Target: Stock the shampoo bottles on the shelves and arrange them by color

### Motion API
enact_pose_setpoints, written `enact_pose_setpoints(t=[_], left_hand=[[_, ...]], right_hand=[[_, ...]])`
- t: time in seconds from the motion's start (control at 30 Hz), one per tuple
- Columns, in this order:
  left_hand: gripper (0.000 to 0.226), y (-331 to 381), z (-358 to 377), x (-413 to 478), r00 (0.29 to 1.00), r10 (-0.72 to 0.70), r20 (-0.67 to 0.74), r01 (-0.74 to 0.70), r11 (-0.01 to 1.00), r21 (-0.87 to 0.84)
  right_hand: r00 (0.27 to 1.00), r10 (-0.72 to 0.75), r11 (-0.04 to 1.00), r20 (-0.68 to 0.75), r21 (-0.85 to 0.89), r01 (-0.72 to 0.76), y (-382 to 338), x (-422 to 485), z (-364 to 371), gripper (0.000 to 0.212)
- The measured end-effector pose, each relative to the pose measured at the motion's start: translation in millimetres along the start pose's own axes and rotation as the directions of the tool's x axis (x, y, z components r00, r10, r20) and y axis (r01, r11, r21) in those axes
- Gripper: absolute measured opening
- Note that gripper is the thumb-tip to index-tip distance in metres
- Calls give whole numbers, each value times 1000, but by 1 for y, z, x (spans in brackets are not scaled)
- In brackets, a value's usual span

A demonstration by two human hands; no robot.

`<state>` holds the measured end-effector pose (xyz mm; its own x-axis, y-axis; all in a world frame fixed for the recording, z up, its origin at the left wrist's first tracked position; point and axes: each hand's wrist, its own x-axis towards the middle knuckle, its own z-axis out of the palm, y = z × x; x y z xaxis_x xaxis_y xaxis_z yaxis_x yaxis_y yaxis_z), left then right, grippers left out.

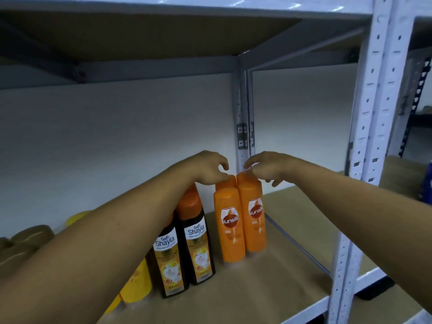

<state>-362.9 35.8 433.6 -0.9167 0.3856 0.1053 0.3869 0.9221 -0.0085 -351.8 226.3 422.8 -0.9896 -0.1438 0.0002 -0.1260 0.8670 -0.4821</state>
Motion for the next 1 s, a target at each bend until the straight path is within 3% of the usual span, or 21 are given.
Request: enact_pose_setpoints(t=[0.17,0.27,0.67,1.0], left_hand=[[52,9,12,26,990,-56,129,68,994,-90],[49,9,16,31,987,-63,148,80,991,-111],[50,-5,13,23,992,-19,126,29,996,-80],[50,-3,10,12,995,15,97,-13,1000,-25]], right_hand=[[983,88,993,161,67,-100,-14,19,1,60],[976,95,991,197,77,-112,-16,28,4,55],[991,-42,999,124,-13,44,-22,27,13,47],[995,-36,997,89,-68,42,-22,23,18,59]])
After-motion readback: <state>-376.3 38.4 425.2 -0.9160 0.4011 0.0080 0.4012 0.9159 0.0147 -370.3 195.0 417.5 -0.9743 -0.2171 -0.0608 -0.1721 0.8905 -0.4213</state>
